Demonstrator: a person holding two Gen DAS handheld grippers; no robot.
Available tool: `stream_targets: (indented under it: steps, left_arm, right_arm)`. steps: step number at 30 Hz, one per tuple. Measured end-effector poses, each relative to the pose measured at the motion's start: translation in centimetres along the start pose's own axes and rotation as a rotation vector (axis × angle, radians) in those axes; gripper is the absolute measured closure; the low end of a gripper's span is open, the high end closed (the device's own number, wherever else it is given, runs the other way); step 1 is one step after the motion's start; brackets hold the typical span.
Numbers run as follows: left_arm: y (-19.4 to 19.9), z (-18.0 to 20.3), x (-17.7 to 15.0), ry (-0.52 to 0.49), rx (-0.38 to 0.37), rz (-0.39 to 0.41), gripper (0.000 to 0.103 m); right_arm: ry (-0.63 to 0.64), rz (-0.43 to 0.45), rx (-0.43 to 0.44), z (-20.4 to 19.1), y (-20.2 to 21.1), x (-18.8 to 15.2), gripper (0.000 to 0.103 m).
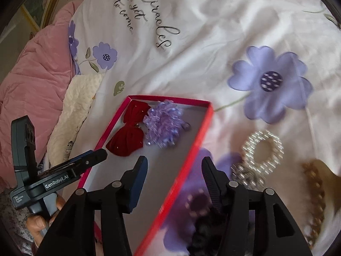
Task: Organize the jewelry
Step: 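Grasp the black scrunchie with the left tool while the right tool grasps the tan claw clip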
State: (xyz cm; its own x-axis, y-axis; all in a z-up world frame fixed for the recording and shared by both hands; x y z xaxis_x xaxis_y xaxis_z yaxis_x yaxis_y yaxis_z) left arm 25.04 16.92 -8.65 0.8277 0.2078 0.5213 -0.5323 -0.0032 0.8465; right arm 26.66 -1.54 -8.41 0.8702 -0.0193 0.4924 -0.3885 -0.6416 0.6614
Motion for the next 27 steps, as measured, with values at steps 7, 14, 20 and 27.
stream_targets:
  steps: [7,14,20,27]
  left_arm:
    - [2.3,3.2,-2.1,-0.045,-0.043,0.002,0.049]
    - [3.2,7.0,-4.1,-0.102,-0.084,-0.014,0.049]
    - [3.6,9.4,-5.8,-0.153,-0.103,-0.032,0.049]
    - [3.5,12.1,-8.0,-0.222,-0.118,-0.061,0.049]
  right_arm:
    - [-0.025,0.046,-0.044,2.4,4.8,-1.6,0.044]
    - [-0.075,0.090,-0.096,5.8,9.5,-3.5,0.043]
    - [-0.133,0.107,-0.135,9.4,12.4,-5.3,0.043]
    - [-0.173,0.123,-0.165,12.4,14.3,-6.5,0.043]
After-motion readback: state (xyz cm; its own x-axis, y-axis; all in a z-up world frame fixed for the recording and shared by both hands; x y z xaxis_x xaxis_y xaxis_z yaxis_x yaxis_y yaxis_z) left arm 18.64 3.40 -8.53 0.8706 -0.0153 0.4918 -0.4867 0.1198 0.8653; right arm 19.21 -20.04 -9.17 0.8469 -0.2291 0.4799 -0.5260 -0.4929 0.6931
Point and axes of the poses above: each gripper's, at about its wrist camera, not at the fingertips, and y roughly against the way its jaws point, z to its right, x to its top, the point moved 9 cm from there along -y, roughly the way its jaws point, and after that the axes turned 8 degrees about x, right-handed, at the moved point
